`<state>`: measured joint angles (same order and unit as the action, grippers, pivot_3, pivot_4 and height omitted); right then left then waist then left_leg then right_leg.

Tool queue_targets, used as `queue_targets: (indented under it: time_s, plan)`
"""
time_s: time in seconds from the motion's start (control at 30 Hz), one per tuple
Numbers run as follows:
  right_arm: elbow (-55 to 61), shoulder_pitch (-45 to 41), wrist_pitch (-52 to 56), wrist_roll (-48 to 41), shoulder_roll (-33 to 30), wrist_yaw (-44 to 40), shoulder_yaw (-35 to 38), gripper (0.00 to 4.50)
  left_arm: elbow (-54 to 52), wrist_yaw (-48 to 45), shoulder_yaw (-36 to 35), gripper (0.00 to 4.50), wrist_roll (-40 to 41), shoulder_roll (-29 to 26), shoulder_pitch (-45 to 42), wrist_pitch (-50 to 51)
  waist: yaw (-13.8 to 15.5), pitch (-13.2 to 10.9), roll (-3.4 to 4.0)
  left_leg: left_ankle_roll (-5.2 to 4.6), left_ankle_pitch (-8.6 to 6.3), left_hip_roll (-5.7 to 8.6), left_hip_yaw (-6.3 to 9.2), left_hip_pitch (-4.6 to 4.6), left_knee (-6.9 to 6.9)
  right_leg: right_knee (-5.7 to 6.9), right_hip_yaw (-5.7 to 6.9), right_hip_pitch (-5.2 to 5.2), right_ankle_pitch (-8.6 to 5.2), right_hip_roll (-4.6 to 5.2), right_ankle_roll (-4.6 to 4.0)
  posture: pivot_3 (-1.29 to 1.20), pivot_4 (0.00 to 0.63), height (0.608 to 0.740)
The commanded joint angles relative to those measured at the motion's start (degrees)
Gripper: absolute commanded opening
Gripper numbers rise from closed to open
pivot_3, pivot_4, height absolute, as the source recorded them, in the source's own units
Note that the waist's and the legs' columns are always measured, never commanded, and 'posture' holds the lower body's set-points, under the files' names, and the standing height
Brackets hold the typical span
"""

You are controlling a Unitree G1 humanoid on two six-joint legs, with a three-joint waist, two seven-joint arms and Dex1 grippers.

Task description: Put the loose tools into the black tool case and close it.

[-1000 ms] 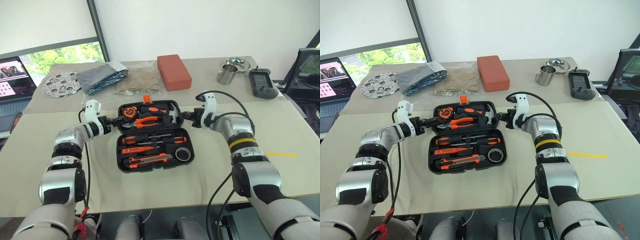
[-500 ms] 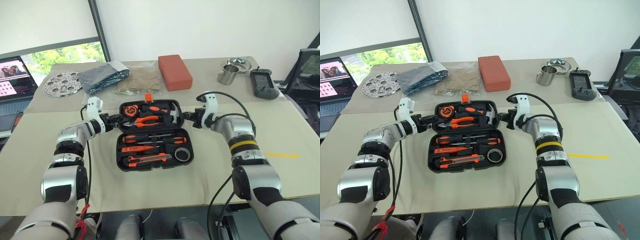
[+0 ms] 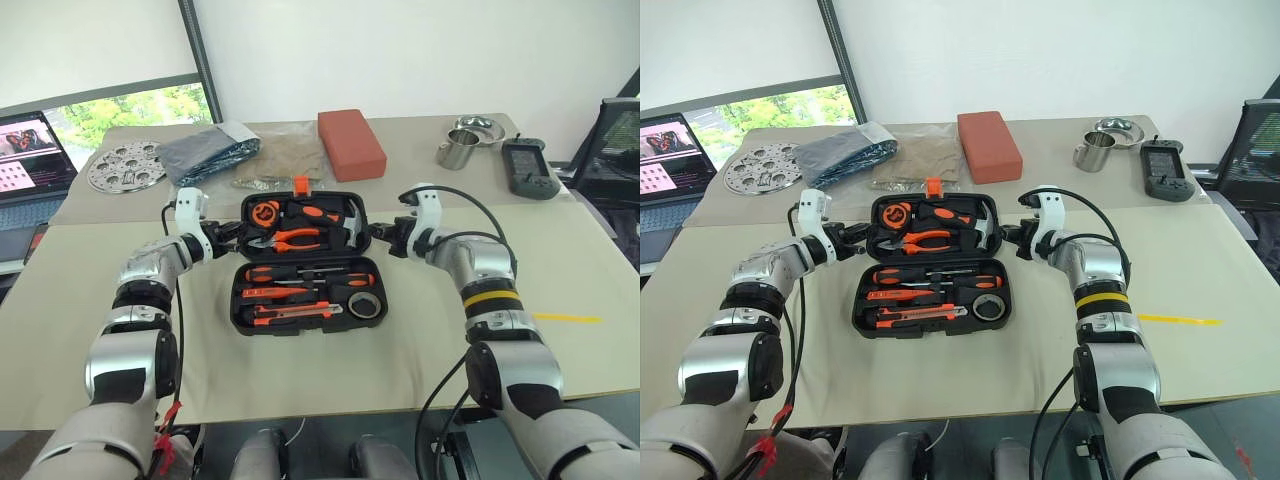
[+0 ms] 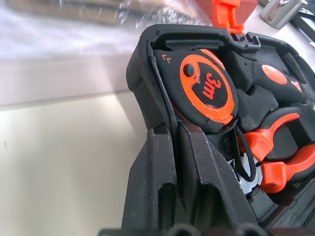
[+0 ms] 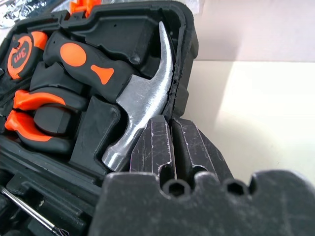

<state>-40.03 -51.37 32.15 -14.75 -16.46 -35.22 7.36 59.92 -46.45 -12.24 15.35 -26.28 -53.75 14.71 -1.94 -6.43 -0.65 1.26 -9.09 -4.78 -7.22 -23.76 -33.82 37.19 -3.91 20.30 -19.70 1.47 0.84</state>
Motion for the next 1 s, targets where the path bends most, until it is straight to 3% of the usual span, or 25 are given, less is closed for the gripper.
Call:
queue_targets:
  time_s: [0.03,0.4,0.7,1.0]
  plan:
    - [3.0,-1.7,-6.2,-1.5,0.1,-2.1,1.2,0.00,-0.3,-1.7,-0.5,0.04,-0.2,-0.2,-4.2,-6.6,0.0,0.0,0.00,0.00,0.00,0.00,0.00,-0.01,0.00,0.00,0.00,0.01,0.00,0.00,0.00,0.00,0.150,0.740]
    - [2.4,-1.9,-16.3,-2.9,0.7,-4.8,2.4,0.00,1.0,-2.8,0.6,0.04,-2.6,-0.3,-5.2,-17.0,-0.2,-0.3,0.05,0.01,0.01,-0.01,-0.08,-0.05,0.00,0.02,-0.01,0.06,0.00,-0.01,0.00,0.00,0.150,0.740]
    - [10.1,7.7,-23.9,-1.1,2.1,-5.4,0.2,0.00,-2.4,-3.4,4.5,0.04,-7.0,0.2,3.0,-27.0,-0.1,-0.3,0.06,0.03,0.01,-0.05,-0.13,-0.04,0.02,0.04,0.00,0.04,0.00,0.00,0.00,0.00,0.150,0.740]
    - [17.2,16.7,-37.0,1.4,-0.8,-11.6,-3.4,0.00,-3.5,0.5,9.2,0.04,-14.8,-2.7,9.0,-48.6,0.2,-0.2,0.07,-0.03,-0.03,-0.04,-0.25,0.14,0.03,-0.06,-0.03,-0.10,0.00,0.03,0.00,0.00,0.150,0.740]
